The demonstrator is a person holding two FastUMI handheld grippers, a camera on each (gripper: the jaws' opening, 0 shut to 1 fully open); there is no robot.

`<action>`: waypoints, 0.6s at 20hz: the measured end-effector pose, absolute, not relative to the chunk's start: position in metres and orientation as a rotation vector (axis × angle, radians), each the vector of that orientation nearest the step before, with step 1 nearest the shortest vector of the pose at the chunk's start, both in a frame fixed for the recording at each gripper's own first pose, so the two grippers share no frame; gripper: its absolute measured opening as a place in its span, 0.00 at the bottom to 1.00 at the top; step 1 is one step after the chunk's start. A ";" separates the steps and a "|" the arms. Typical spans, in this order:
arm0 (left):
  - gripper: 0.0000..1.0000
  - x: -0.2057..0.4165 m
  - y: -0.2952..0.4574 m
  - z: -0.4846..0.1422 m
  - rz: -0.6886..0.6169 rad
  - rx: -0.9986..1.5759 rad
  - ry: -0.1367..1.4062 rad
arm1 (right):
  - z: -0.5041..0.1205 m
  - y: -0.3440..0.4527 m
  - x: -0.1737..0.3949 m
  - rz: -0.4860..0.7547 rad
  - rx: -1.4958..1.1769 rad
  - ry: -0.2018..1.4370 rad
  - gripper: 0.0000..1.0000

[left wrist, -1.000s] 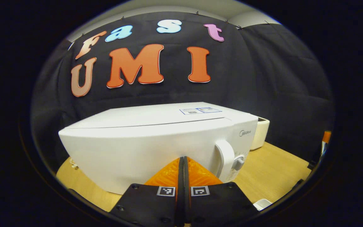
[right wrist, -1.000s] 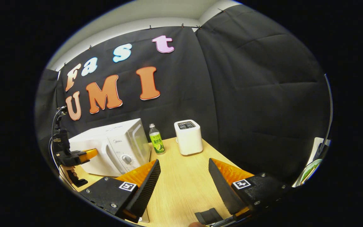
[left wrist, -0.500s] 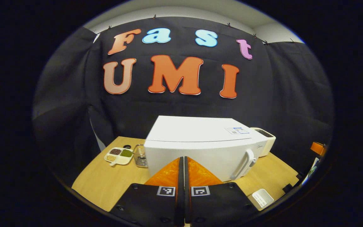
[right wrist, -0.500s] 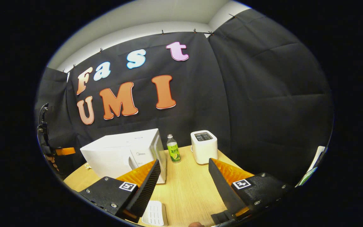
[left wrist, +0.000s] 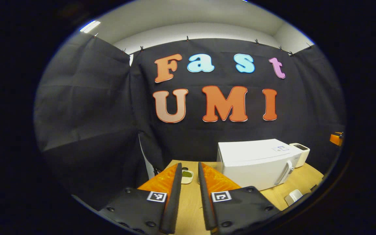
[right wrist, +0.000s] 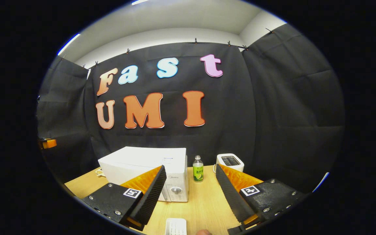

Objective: Open the microwave oven with the left hand, put the food in, and close the microwave oven.

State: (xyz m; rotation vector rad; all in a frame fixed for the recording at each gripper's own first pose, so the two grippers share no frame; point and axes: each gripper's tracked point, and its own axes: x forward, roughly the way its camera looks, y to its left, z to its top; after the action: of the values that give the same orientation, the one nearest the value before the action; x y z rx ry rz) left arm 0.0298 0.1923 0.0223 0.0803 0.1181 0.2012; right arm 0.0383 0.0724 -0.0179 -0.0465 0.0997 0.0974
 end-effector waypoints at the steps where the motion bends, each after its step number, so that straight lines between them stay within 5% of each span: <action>1: 0.45 0.025 0.195 0.027 0.194 0.083 0.108 | -0.015 0.078 0.040 0.099 -0.051 0.098 0.95; 3: 0.52 0.019 0.195 0.034 0.190 0.090 0.090 | -0.011 0.090 0.040 0.112 -0.058 0.094 0.95; 6: 0.96 0.013 0.193 0.027 0.196 0.087 0.114 | -0.006 0.102 0.037 0.135 -0.048 0.078 0.95; 12: 0.96 0.016 0.180 0.034 0.182 0.080 0.092 | -0.011 0.102 0.036 0.140 -0.061 0.080 0.95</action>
State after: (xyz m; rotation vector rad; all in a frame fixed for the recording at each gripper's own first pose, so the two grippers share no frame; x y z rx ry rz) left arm 0.0163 0.1801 0.0339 0.0798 0.0925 0.1817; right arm 0.0357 0.1017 -0.0108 -0.0605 0.0802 0.1403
